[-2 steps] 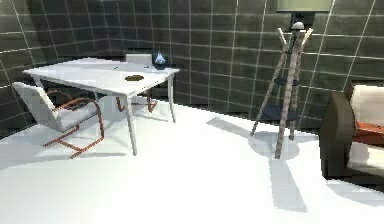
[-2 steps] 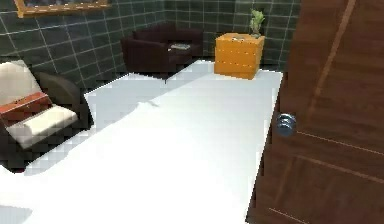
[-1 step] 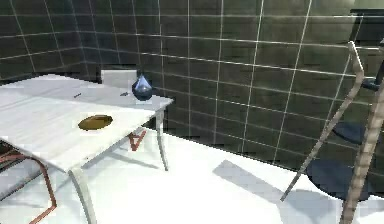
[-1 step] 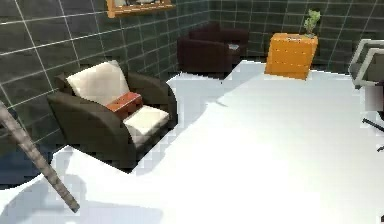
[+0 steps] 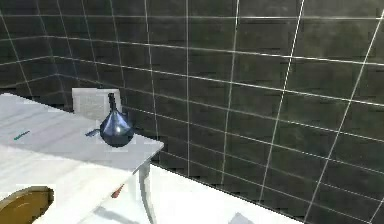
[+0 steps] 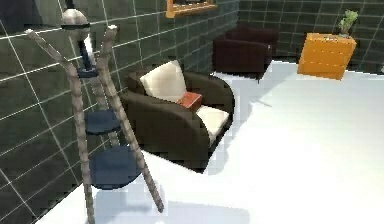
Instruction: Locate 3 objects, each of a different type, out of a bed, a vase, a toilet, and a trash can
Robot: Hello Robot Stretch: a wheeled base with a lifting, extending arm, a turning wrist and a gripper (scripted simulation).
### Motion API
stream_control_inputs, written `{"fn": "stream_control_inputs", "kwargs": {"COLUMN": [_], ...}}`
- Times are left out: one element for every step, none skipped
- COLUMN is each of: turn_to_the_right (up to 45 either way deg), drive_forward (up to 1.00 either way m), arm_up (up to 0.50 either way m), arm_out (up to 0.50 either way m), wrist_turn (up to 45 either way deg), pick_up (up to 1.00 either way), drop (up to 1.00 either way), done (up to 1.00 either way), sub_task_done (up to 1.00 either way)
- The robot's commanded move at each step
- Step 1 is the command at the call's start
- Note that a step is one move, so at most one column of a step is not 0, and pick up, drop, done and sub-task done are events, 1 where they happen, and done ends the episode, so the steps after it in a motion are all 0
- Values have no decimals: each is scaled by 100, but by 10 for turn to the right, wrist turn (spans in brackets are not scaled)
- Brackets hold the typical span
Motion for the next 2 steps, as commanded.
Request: {"fn": "stream_control_inputs", "kwargs": {"turn_to_the_right": [-210,0], "drive_forward": [0,0], "arm_up": [0,0], "arm_out": [0,0], "wrist_turn": [0,0], "pick_up": [0,0], "drop": [0,0], "done": [0,0], "sub_task_done": [0,100]}}
